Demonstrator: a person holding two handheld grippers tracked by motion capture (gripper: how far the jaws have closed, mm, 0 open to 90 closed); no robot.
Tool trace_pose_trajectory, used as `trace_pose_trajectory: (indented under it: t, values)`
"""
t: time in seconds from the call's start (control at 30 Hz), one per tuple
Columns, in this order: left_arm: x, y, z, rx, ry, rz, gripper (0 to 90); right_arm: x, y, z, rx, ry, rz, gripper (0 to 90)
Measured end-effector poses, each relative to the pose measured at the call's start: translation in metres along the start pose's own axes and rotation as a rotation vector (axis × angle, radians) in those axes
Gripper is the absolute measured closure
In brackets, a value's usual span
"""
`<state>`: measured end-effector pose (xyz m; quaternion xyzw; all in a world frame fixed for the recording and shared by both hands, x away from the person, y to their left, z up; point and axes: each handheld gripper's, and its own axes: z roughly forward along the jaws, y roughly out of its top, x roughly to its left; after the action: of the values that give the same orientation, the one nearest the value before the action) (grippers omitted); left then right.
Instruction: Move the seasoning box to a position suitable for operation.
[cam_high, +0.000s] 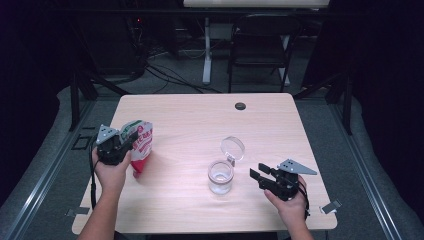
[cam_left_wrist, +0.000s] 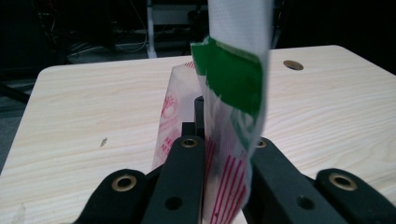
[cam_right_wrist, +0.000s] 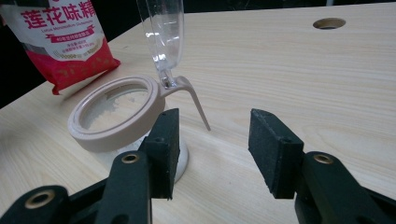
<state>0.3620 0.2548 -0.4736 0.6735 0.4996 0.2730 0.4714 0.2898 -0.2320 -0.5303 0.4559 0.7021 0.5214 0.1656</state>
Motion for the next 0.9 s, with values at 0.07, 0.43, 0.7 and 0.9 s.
trace_pose_trajectory:
  t: [0.07, 0.43, 0.7, 0.9]
  values:
    - [-0.004, 0.002, 0.000, -0.009, -0.010, 0.015, 90.0, 0.000, -0.001, -0.003, -0.006, -0.006, 0.003, 53.3]
    - [-0.037, 0.014, 0.004, -0.015, -0.117, 0.081, 90.0, -0.004, -0.005, -0.015, -0.019, -0.038, 0.017, 52.0]
    - [-0.073, 0.014, 0.007, 0.000, -0.207, 0.163, 90.0, -0.006, -0.007, -0.022, -0.031, -0.055, 0.023, 51.7]
    - [-0.093, 0.010, 0.006, 0.018, -0.294, 0.189, 90.0, -0.005, -0.006, -0.022, -0.029, -0.058, 0.012, 50.9]
